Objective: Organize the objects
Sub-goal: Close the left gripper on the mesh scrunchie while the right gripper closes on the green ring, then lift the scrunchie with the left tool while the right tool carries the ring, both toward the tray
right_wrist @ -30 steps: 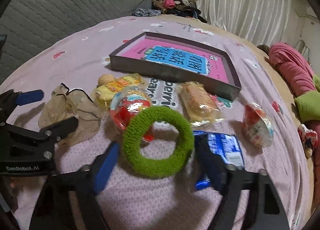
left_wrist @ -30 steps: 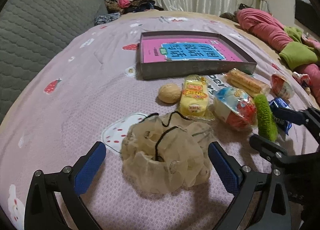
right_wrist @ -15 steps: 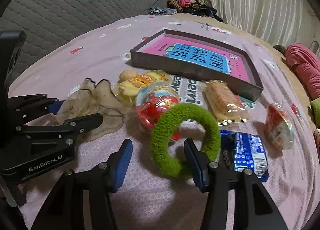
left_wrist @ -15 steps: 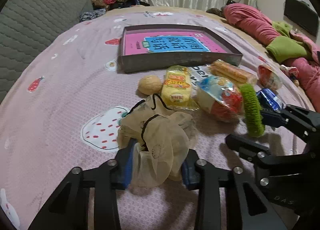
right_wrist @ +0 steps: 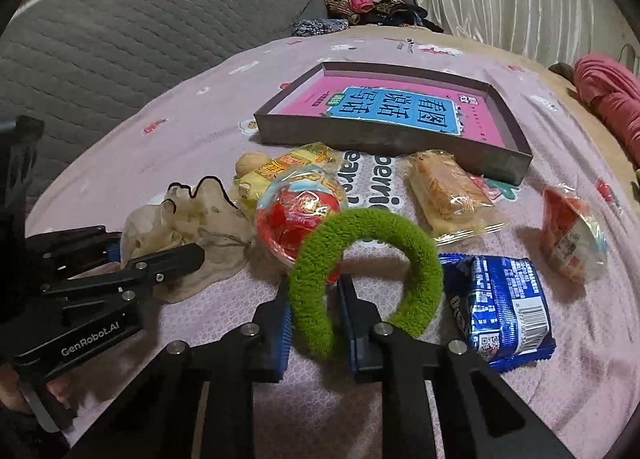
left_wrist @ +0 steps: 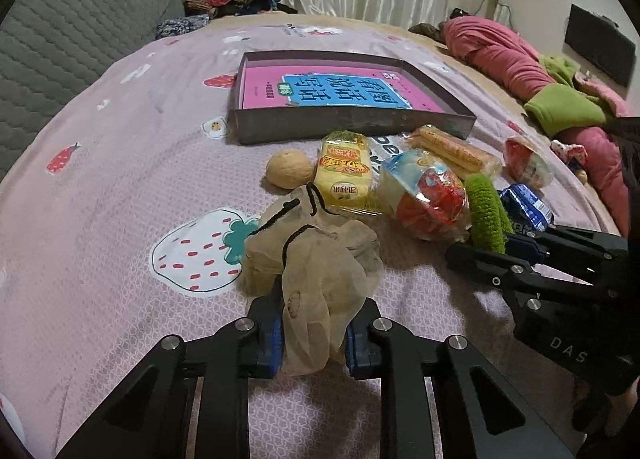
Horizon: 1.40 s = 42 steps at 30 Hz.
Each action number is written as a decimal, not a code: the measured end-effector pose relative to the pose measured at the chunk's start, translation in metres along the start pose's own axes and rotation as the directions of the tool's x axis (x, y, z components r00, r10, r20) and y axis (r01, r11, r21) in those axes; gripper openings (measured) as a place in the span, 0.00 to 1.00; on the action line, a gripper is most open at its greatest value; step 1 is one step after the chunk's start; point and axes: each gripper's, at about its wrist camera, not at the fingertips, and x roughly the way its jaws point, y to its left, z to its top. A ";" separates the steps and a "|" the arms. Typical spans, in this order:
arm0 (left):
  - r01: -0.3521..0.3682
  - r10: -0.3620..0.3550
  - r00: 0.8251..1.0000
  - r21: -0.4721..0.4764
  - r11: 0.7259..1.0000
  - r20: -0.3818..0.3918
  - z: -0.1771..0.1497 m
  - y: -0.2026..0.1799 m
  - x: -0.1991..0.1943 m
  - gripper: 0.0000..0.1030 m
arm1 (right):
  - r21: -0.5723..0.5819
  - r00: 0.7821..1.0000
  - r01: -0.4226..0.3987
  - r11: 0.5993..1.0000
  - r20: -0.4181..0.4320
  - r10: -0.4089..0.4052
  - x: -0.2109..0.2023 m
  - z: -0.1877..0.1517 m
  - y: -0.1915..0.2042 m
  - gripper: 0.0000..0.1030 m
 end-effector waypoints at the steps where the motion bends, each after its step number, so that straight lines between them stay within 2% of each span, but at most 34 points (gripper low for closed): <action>1: 0.000 0.000 1.000 0.000 1.000 0.001 0.000 0.000 0.000 0.22 | 0.000 1.000 -0.003 1.000 -0.001 0.003 -0.001 0.000 0.000 0.17; 2: -0.002 0.002 1.000 0.000 1.000 0.002 0.000 -0.001 0.000 0.23 | -0.006 1.000 -0.012 1.000 0.005 0.012 -0.002 0.000 0.002 0.14; 8: -0.008 0.008 1.000 0.017 1.000 0.009 0.000 -0.005 -0.004 0.21 | -0.024 0.999 -0.037 0.999 0.026 0.038 -0.016 0.000 0.010 0.13; 15: -0.010 0.007 0.999 0.071 0.997 0.033 -0.001 -0.018 -0.017 0.16 | -0.025 0.999 -0.024 0.999 0.038 0.025 -0.038 -0.004 0.011 0.13; 26: -0.014 0.011 0.998 0.054 0.998 0.057 -0.005 -0.017 -0.037 0.12 | -0.013 0.995 -0.035 0.999 0.092 0.036 -0.070 -0.002 0.012 0.13; 30: 0.005 -0.009 0.997 0.054 0.999 0.072 0.003 -0.018 -0.051 0.12 | -0.020 0.994 -0.038 0.999 0.104 0.040 -0.076 0.003 0.013 0.13; 42: -0.013 0.005 0.990 0.061 0.998 0.139 0.044 -0.028 -0.081 0.12 | -0.028 0.987 -0.061 0.998 0.150 0.064 -0.096 0.029 0.007 0.13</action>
